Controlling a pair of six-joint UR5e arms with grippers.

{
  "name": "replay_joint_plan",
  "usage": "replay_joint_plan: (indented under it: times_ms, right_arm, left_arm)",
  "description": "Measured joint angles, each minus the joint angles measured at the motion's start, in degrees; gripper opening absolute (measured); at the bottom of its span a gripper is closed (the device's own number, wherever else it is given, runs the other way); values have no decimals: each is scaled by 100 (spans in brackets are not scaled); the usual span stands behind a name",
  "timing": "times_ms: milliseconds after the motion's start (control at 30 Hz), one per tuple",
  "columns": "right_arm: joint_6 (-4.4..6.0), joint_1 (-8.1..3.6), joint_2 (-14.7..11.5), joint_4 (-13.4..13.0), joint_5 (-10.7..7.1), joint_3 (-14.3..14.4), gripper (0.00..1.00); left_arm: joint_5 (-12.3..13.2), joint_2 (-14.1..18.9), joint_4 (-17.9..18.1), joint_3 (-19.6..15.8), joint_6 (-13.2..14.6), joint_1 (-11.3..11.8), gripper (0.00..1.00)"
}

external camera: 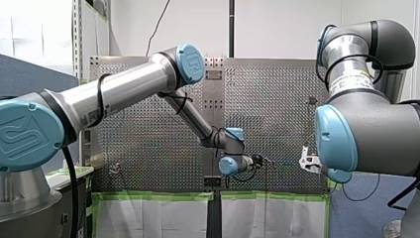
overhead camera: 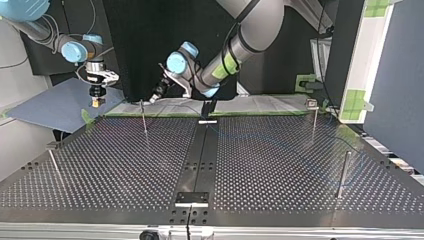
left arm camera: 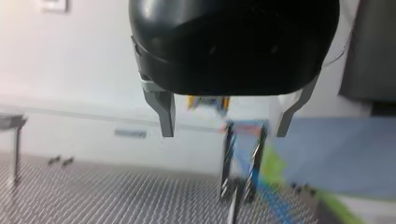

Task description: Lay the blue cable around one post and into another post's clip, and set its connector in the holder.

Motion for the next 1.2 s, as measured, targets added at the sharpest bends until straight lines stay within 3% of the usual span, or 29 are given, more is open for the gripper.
replay_joint_plan:
  times_ms: [200, 467, 1200]
  right_arm:
    - [-5, 0, 1, 1, 1, -1, 0]
    - [-4, 0, 0, -14, -4, 0, 0]
    - [-6, 0, 6, 28, -7, 0, 0]
  left_arm:
    - [112, 22, -155, -292, 256, -129, 99]
    - [134, 27, -173, -632, 305, -221, 99]
    - [95, 172, -206, -590, 52, -264, 99]
